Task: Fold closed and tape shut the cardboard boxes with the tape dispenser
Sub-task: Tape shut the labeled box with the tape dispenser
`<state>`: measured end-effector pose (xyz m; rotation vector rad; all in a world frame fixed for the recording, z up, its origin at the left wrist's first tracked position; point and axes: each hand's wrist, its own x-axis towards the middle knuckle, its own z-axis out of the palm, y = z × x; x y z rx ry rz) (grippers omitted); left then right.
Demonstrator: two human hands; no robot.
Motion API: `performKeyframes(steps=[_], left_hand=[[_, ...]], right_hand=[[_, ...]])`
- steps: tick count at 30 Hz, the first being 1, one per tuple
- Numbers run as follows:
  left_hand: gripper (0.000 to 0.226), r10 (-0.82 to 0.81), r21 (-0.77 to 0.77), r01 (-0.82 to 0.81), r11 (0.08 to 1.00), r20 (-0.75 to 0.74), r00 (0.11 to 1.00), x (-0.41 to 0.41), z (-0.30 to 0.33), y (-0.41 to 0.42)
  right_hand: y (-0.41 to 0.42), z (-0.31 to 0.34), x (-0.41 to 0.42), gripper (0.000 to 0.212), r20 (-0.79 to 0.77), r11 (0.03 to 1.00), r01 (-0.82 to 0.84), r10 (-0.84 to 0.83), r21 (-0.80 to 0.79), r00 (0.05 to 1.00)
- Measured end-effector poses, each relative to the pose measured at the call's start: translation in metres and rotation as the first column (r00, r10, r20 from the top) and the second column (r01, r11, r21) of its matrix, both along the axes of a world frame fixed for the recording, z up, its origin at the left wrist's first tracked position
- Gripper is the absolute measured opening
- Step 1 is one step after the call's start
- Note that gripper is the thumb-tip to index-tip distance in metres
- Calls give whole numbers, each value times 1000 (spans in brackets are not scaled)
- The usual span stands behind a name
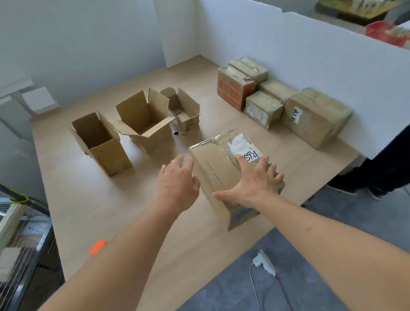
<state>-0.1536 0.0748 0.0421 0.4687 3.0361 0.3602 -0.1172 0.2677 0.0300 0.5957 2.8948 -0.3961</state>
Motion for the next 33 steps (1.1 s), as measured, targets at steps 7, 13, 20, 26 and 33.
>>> performKeyframes(steps=[7, 13, 20, 26, 33], left_hand=[[50, 36, 7, -37, 999, 39, 999, 0, -7, 122], [57, 55, -2, -55, 999, 88, 995, -7, -13, 204], [59, 52, 22, -56, 998, 154, 987, -52, -33, 264], [60, 37, 30, -44, 999, 214, 976, -109, -58, 297], [62, 83, 24, -93, 995, 264, 961, -153, -77, 331]], right_hand=[[124, -7, 4, 132, 11, 1000, -11, 12, -7, 1000], [211, -10, -7, 132, 34, 999, -21, 21, 24, 999], [266, -29, -51, 129, 51, 999, -26, 25, 34, 998], [295, -47, -108, 127, 75, 1000, -5, 3, 29, 997], [323, -68, -159, 129, 118, 999, -40, 42, -17, 992]])
